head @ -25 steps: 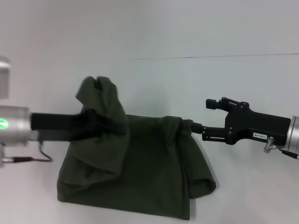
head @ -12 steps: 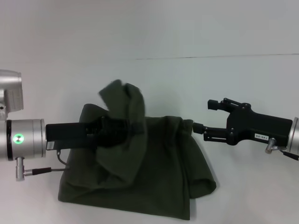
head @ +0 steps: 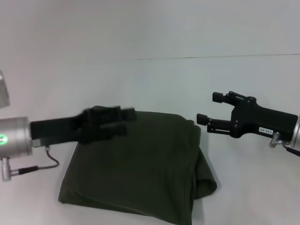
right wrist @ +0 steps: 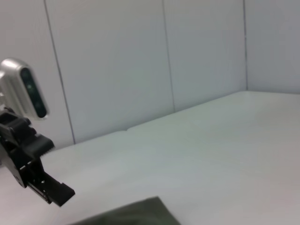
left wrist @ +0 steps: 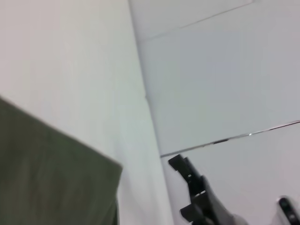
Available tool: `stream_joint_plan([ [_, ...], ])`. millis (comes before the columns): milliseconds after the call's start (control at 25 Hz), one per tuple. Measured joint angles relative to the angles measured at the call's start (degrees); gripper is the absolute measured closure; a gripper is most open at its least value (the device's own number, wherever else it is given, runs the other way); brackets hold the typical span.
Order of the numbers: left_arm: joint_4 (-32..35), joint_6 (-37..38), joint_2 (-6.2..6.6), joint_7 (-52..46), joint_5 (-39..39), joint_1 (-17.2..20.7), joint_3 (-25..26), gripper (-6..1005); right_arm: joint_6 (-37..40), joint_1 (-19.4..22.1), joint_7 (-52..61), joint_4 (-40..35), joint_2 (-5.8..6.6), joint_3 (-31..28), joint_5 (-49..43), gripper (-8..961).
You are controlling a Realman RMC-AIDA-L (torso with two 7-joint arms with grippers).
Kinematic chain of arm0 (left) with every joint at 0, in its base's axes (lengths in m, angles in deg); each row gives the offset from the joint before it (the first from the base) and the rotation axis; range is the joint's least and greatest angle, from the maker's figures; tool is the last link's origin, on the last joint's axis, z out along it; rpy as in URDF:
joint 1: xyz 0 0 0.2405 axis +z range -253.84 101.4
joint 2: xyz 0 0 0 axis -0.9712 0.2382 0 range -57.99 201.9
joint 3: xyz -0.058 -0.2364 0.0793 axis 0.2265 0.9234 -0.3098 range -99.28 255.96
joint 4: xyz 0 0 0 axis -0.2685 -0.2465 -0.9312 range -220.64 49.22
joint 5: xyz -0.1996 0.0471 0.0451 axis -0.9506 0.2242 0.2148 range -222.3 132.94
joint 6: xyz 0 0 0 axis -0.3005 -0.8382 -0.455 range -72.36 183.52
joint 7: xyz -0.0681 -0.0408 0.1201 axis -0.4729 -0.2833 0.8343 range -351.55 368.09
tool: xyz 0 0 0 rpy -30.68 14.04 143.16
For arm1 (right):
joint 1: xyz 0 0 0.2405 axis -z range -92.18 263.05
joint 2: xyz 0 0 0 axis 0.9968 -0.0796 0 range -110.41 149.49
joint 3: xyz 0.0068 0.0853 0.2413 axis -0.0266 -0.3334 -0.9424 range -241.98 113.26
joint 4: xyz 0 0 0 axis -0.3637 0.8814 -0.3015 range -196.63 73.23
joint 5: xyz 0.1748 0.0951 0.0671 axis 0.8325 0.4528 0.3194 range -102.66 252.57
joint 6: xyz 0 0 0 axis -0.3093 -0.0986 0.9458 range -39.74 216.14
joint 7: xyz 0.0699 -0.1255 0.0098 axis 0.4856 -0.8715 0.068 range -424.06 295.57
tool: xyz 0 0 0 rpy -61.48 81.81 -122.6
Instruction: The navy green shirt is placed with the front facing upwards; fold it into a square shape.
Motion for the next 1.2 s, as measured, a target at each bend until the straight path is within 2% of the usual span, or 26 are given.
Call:
stream_joint_plan([
  [120,1.01,1.5,0.25,6.72,-2.43,1.0,1.7,210,1.42,0.1,1.08,-0.36,0.1,-0.34,0.53,11],
  [360,5.16,1.88,0.08,24.55,-3.12,3.71,2.17,30,3.95,-0.36,6.17,-2.56,0.24,1.21,-0.05,11],
  [560,6.8,-0.82,-0.47,34.66,-2.52,5.42,1.42,32,7.9,-0.54,6.19,-4.36,0.28,7.82,-0.69,12],
  [720,8.14,-1.4,-2.09,50.92,-2.62,8.02,1.42,34,7.27,-0.51,3.0,-4.04,0.01,10.03,-0.72,12],
  [800,9.32,-2.85,-2.99,54.75,-3.15,9.26,1.71,35,6.45,-0.19,3.72,-3.96,0.11,10.32,-0.73,12],
  [1000,9.53,-6.67,-3.61,55.38,-3.9,10.03,1.92,36,0.5,0.93,12.52,-4.45,0.46,9.97,-0.74,12],
  [1200,9.25,-7.32,-4.14,54.37,-5.08,10.06,2.01,35,-7.11,0.49,27.08,-4.51,1.52,10.24,-1.63,11],
])
